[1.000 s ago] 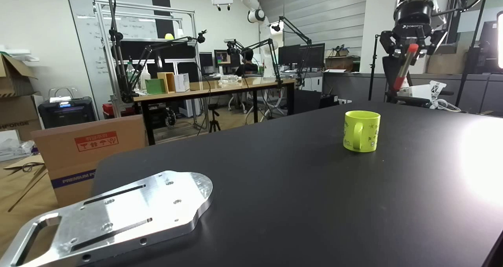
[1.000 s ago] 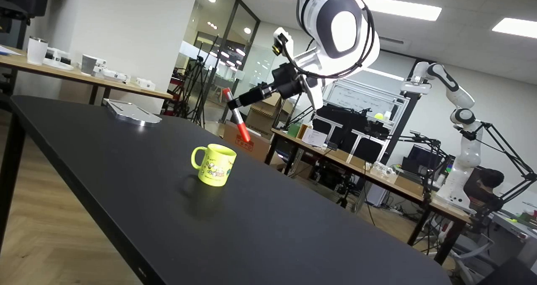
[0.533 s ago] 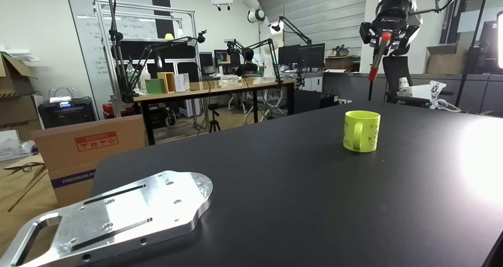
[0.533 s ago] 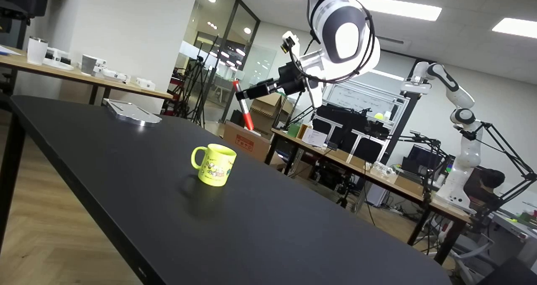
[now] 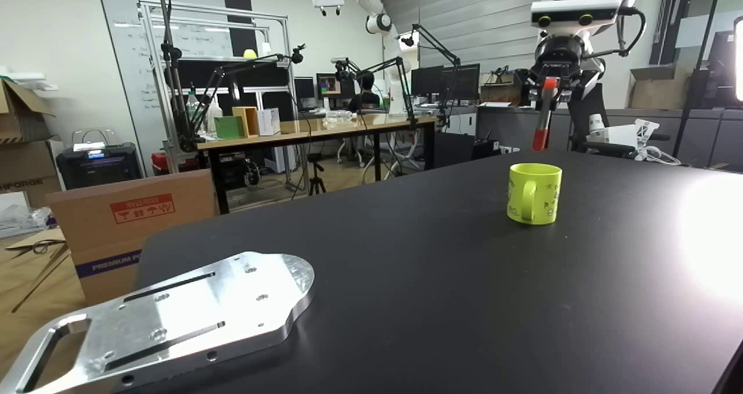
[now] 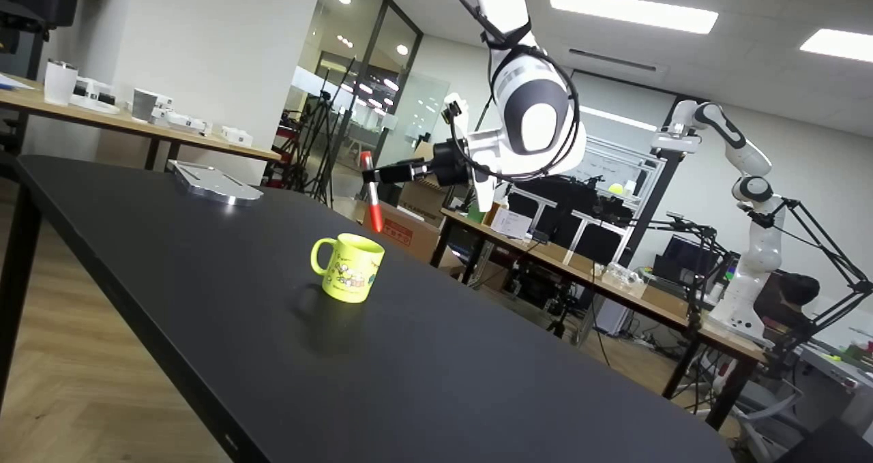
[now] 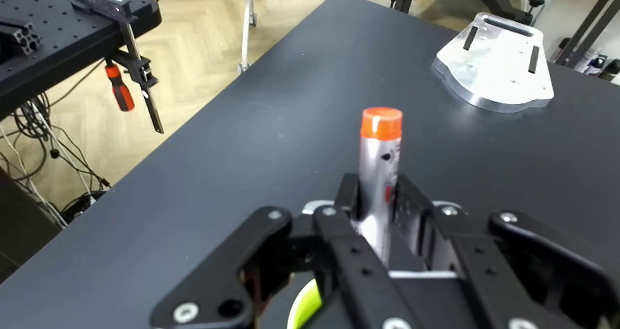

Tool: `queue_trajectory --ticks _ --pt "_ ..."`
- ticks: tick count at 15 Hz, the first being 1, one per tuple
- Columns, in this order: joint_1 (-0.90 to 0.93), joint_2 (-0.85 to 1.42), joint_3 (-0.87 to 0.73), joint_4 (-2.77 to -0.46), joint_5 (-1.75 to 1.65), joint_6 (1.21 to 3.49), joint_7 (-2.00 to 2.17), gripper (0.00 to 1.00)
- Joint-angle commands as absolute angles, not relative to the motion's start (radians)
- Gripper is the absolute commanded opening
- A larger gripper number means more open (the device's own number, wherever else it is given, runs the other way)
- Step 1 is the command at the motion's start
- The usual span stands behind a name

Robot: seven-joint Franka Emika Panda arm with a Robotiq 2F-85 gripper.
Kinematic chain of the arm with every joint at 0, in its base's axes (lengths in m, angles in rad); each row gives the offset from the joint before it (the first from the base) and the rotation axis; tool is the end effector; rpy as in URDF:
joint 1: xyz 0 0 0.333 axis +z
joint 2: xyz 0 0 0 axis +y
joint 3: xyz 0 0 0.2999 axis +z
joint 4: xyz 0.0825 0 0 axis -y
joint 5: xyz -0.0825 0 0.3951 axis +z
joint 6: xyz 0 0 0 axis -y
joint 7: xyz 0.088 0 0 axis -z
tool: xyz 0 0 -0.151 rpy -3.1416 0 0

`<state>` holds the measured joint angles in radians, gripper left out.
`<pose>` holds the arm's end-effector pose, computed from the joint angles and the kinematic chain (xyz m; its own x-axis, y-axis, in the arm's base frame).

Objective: Pick up the marker and put it in the mug.

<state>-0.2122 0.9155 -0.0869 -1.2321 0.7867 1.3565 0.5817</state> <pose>0.6510 -0.0662 0.1697 0.3068 -0.4169 -0.8556 -0.8803 -0.4660 -0.0886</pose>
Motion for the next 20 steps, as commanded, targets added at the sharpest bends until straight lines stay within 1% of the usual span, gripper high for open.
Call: queue_trajectory --ticks 1,7,15,16,17,20 --pt "-0.226 1.005 -0.077 -1.110 0.816 1.292 0.667 0.06" --pt "-0.243 1.134 -0.066 -0.966 0.843 1.273 0.695 0.06" --pt "-0.256 1.258 -0.037 -0.839 0.835 1.286 0.764 0.06" --pt "-0.256 1.259 -0.035 -0.835 0.832 1.287 0.767 0.48" --pt "-0.256 1.251 -0.031 -0.838 0.830 1.287 0.760 0.50" --pt "-0.255 1.222 -0.021 -0.838 0.822 1.272 0.742 0.69"
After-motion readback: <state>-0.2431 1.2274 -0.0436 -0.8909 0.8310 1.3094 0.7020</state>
